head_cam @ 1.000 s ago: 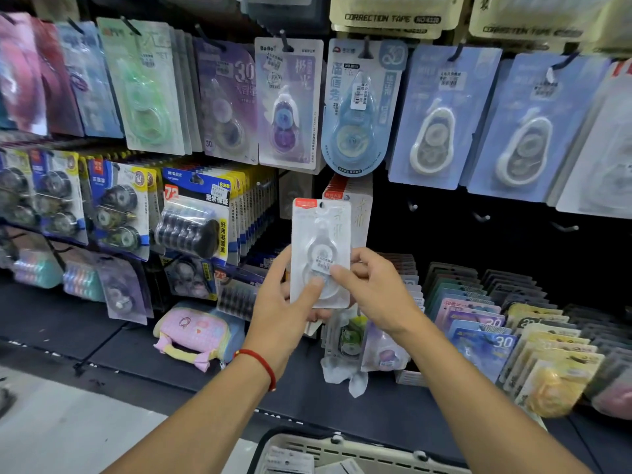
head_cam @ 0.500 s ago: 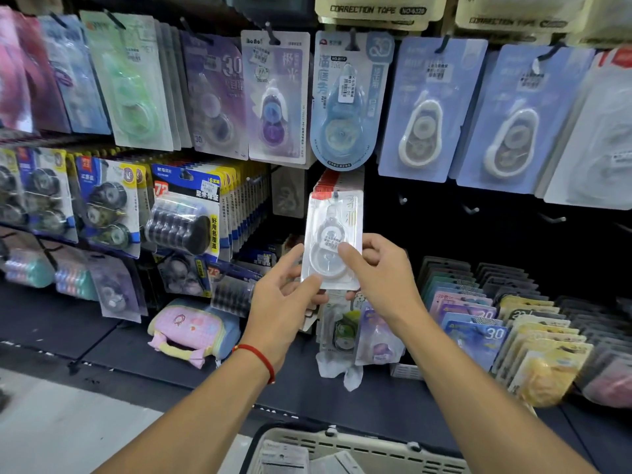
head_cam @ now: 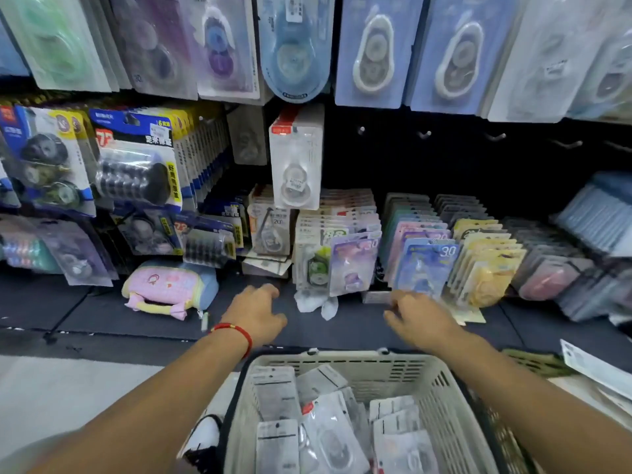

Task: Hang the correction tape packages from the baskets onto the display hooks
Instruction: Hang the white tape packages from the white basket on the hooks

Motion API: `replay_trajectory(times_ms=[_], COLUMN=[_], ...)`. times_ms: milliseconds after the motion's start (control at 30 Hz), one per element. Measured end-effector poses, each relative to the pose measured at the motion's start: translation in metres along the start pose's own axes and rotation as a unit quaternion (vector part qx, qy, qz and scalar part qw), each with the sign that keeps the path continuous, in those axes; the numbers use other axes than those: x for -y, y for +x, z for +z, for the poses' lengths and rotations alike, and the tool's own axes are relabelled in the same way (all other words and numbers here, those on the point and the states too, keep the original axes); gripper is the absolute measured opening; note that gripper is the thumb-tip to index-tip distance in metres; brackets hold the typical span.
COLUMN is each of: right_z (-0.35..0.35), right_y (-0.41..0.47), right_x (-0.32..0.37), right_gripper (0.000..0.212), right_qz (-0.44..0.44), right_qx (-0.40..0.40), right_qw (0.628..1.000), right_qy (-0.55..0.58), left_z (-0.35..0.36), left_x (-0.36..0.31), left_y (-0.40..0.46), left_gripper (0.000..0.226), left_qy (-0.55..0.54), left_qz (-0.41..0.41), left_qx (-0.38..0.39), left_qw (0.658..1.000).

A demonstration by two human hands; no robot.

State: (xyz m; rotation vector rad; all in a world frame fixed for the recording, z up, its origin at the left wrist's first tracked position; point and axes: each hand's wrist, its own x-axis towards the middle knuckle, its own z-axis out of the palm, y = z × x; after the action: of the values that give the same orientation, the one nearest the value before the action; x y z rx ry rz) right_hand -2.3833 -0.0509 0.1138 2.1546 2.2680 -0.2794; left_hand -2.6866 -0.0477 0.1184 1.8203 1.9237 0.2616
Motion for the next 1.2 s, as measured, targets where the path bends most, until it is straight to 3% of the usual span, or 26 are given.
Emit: replay_trajectory(times_ms=[133,267,367,500,667,967,1200], right_z=[0.077,0.141,0.165,0.166,0.169,0.18,0.161], right_y=[-0.06,-0.123,-0.153,-0.158,-0.143,-0.147,-0.15], right_x=[-0.066,-0.121,-0.142,-0.146,-0.149,-0.191,-0.249], right_gripper=[0.057,0.075,0.077,0.072,0.081,0.073,0.083], right_qz=[0.046,0.162,0.189,0.175,0.196,0.189,0.213], right_qx=[0.081,0.111,0.121,0.085,0.012,-0.052,0.006], right_qw=[0.984,0.975,0.973,0.981,0.98,0.98,0.977], right_qy=[-0.154,-0.104,-0.047,-0.017,-0.017,0.005,-0.027], left_z=[0.077,0.133,0.148,0.153,0.176,0.199,0.228], left_x=[0.027,0.077,0.085,0.071,0.045,0.019,-0.033], left_y=[-0.038,-0.077,-0.081,-0.067,-0.057,-0.05,-0.048], left_gripper=[0.06,0.086,0.093,0.091,0.089,0.085,0.09], left_qy=[0.016,0.063,-0.016,-0.046,-0.085,-0.059,-0.111], left_qz=[-0.015,-0.022,-0.1,-0.123,-0.096,-0.105,-0.082], left_qx=[-0.024,-0.033,-0.023,-0.026,-0.049,-0.073,-0.041], left_qw=[0.999,0.997,0.995,0.991,0.991,0.99,0.99])
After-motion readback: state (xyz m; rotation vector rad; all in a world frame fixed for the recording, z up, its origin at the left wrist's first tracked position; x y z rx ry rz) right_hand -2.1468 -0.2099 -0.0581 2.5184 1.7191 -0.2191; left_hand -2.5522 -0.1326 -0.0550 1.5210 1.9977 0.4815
